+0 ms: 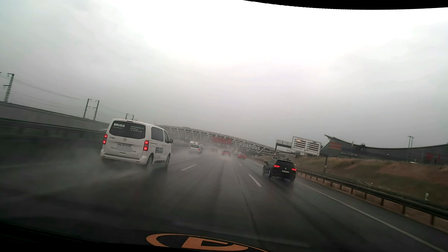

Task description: Follow the waypoints while adhering to traffic rules and regulations

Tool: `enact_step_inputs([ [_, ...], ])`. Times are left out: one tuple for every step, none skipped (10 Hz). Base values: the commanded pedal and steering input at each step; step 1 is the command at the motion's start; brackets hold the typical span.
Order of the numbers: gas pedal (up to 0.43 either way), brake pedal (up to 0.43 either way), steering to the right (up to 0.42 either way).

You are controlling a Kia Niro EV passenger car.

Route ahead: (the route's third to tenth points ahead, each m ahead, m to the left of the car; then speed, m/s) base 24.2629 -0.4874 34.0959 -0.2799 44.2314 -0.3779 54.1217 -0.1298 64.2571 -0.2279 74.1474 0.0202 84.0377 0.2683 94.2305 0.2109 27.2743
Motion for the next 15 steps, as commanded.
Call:
enact_step_inputs([
  [0.209,0.0,-0.001],
  [0.209,0.0,-0.001],
  [0.209,0.0,-0.001],
  [0.209,0.0,-0.001],
  [0.209,0.0,-0.001],
  [0.209,0.0,-0.001],
  [0.197,0.0,-0.002],
  [0.169,0.0,-0.002],
  [0.098,0.0,-0.003],
  [0.0,0.0,-0.003],
  [0.0,0.0,-0.003],
  [0.067,0.0,-0.002],
  [0.13,0.0,-0.001],
  [0.15,0.0,-0.001],
  [0.157,0.0,-0.001],
])
